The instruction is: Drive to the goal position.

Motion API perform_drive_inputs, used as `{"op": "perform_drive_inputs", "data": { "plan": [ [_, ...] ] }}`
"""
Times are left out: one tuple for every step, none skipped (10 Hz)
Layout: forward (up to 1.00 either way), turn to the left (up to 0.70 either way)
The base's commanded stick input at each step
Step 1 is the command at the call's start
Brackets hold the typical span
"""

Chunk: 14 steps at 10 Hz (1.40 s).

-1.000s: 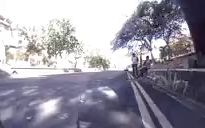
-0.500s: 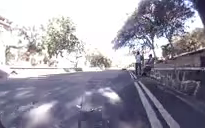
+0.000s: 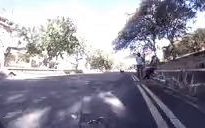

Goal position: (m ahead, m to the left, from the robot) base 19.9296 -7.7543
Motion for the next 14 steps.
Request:
{"op": "perform_drive_inputs", "data": {
  "plan": [
    [0.50, 0.00],
    [0.50, 0.00],
    [0.50, 0.00],
    [0.50, 0.00],
    [0.50, 0.00],
    [0.50, 0.00],
    [0.50, 0.00],
    [0.50, 0.00],
    [0.50, 0.00],
    [0.50, 0.00],
    [0.50, 0.00],
    [0.50, 0.00],
    [0.50, 0.00],
    [0.50, 0.00]
  ]
}}
